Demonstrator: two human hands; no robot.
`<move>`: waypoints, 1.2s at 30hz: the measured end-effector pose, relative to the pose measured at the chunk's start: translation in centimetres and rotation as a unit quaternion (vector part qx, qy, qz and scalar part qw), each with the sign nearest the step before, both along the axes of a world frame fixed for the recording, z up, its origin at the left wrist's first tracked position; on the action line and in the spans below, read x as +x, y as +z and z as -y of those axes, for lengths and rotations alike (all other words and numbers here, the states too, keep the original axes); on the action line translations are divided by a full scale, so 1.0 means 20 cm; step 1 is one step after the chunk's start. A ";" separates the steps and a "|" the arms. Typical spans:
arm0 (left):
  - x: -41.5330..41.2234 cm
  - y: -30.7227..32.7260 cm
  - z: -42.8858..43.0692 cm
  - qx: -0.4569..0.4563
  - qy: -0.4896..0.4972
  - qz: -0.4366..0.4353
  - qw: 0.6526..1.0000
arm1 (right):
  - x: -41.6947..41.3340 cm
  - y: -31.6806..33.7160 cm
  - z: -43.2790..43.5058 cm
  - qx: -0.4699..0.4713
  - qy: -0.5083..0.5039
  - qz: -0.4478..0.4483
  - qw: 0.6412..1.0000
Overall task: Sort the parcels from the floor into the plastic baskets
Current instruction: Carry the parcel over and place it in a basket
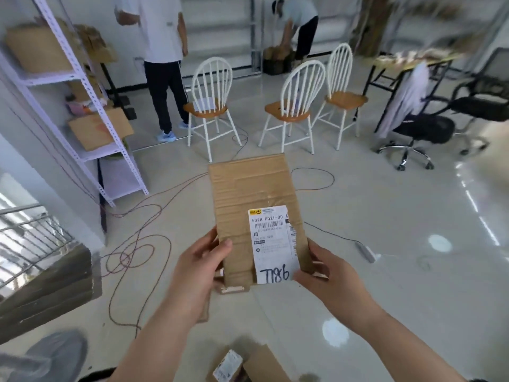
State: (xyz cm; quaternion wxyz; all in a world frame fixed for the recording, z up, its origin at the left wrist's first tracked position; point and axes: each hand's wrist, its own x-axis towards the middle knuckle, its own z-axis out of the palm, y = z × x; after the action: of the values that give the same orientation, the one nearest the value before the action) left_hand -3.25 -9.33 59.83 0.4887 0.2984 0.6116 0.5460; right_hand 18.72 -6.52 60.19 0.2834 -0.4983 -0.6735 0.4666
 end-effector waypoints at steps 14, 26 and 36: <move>0.88 0.07 -0.03 0.036 -0.325 0.004 0.945 | 0.76 0.09 0.66 0.032 -0.296 -0.014 0.955; 2.12 0.14 0.48 0.075 -0.589 0.015 0.805 | 1.54 0.15 1.60 0.058 -0.570 -0.003 0.819; 2.81 0.15 0.94 0.091 -0.754 0.029 0.650 | 1.57 0.14 2.19 0.090 -0.790 -0.036 0.605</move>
State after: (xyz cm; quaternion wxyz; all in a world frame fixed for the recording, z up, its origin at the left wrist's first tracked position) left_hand 52.91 -28.07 62.84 0.7201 0.6835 0.1082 0.0505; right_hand 50.20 -50.27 62.89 0.6091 -0.7916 -0.0456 0.0160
